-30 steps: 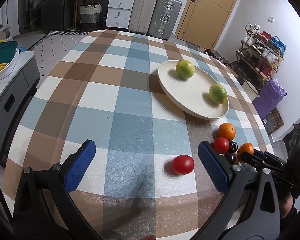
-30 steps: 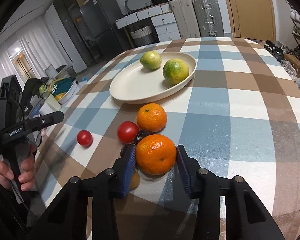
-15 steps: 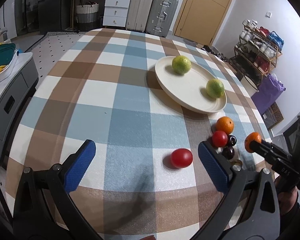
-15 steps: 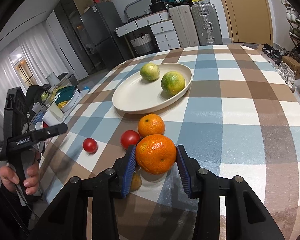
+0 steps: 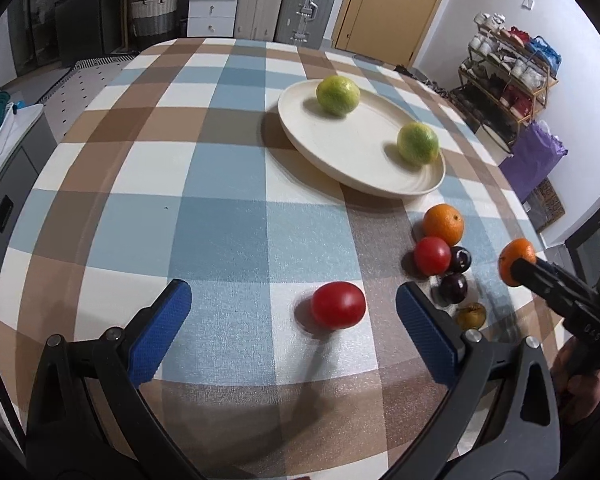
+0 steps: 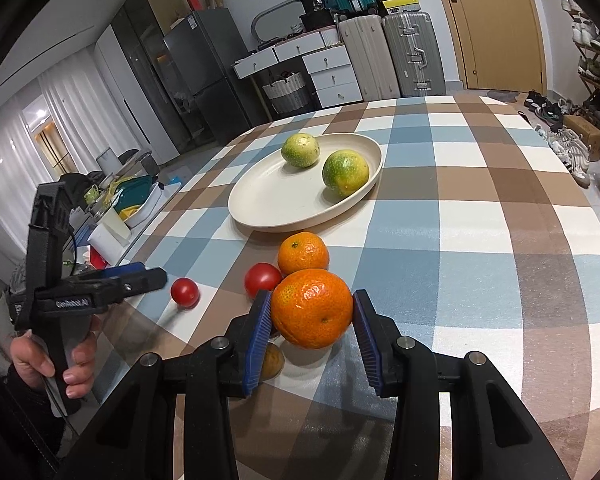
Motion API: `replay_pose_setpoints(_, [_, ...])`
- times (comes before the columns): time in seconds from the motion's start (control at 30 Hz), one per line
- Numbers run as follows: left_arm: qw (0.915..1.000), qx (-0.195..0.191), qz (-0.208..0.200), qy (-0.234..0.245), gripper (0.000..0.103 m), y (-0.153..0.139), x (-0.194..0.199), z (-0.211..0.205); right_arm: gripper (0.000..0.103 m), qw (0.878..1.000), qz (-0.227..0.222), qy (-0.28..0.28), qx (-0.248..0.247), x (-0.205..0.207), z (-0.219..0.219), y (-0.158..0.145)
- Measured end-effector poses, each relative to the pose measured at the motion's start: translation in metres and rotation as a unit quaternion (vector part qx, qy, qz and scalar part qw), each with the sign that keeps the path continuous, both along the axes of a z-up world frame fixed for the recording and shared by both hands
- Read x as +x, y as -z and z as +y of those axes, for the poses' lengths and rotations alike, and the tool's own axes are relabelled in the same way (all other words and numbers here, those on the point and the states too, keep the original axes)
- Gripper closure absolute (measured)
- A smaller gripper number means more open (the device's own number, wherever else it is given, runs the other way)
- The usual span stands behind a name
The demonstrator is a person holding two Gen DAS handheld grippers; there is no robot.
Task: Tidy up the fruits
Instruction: 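Grasp the orange with the right gripper while the left gripper grasps the red tomato, then carry the orange and tomato onto the plate and open both grippers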
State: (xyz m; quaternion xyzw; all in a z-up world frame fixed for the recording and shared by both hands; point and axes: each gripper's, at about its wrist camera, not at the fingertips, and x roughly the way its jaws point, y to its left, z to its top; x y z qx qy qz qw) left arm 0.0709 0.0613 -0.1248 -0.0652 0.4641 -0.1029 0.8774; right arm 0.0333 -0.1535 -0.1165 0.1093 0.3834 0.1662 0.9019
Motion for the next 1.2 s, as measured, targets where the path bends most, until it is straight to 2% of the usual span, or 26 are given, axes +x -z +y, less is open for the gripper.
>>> replay_pose_setpoints(0.2, [0.9999, 0.009, 0.004, 0.007, 0.004, 0.007, 0.003, -0.007, 0.062, 1.0, 0.0, 0.005, 0.006, -0.002, -0.005, 0.0])
replay_pose_setpoints(0.33, [0.9992, 0.039, -0.008, 0.007, 0.011, 0.008, 0.001, -0.013, 0.062, 1.0, 0.003, 0.009, 0.01, -0.001, -0.008, 0.002])
replay_pose_setpoints(0.4, [0.9988, 0.048, -0.005, 0.005, 0.018, 0.01, 0.002, -0.014, 0.062, 1.0, 0.005, 0.012, 0.01, -0.001, -0.01, 0.004])
replay_pose_setpoints(0.47, [0.9995, 0.028, 0.004, 0.012, 0.026, 0.012, 0.003, -0.013, 0.062, 1.0, 0.006, 0.012, 0.012, -0.001, -0.01, 0.004])
replay_pose_setpoints(0.5, [0.9997, 0.021, 0.006, 0.013, 0.027, 0.012, 0.003, -0.013, 0.062, 1.0, 0.005, 0.013, 0.012, -0.002, -0.011, 0.004])
replay_pose_setpoints(0.67, [0.9993, 0.019, 0.0, 0.031, 0.046, 0.01, 0.0, -0.02, 0.062, 1.0, 0.003, 0.015, 0.012, -0.005, -0.012, 0.004])
replay_pose_setpoints(0.9, [0.9987, 0.01, 0.005, 0.049, 0.059, 0.012, -0.002, -0.029, 0.062, 1.0, 0.001, 0.017, 0.014, -0.005, -0.014, 0.004])
replay_pose_setpoints(1.0, [0.9982, 0.003, 0.008, 0.059, 0.073, 0.013, -0.003, -0.032, 0.062, 1.0, 0.001, 0.019, 0.015, -0.006, -0.016, 0.004])
replay_pose_setpoints(1.2, [0.9985, -0.001, 0.008, 0.055, 0.075, 0.013, -0.003, -0.032, 0.062, 1.0, 0.003, 0.023, 0.017, -0.007, -0.019, 0.005])
